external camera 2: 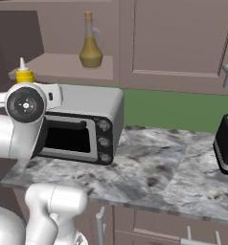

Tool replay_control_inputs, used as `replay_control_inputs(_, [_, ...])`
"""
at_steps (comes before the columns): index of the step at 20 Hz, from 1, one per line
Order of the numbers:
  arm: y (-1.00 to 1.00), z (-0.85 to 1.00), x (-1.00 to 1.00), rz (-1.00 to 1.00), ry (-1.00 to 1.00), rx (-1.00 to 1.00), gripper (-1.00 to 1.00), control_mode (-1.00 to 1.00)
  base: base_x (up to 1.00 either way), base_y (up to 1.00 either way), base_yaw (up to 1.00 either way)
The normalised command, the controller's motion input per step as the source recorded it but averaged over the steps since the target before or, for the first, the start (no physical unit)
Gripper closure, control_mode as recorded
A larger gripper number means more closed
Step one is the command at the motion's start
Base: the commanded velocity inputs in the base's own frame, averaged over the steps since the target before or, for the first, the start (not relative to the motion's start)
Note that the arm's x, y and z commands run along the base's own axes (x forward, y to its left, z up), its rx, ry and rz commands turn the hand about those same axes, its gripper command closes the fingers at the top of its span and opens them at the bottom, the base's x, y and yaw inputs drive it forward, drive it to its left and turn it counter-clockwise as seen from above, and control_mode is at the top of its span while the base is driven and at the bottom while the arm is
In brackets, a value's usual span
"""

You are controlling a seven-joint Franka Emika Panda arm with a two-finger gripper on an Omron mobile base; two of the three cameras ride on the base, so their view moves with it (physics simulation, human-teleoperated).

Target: Move the mustard and oil and vinegar bottle from the cabinet to the dining counter.

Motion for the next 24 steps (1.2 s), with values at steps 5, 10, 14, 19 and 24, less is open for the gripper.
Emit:
replay_control_inputs(5, [-0.14,-0.05,-0.23,0.0,0.02,-0.02,1.0,-1.0,0.0,0.0,0.0])
replay_control_inputs(10, [0.0,0.0,-0.01,0.0,0.0,-0.01,1.0,-1.0,0.0,0.0,0.0])
replay_control_inputs(14, [0.0,0.0,0.0,0.0,0.0,0.0,1.0,-1.0,0.0,0.0,0.0])
replay_control_inputs(19, [0.0,0.0,0.0,0.0,0.0,0.0,1.0,-1.0,0.0,0.0,0.0])
replay_control_inputs(24, [0.0,0.0,0.0,0.0,0.0,0.0,1.0,-1.0,0.0,0.0,0.0])
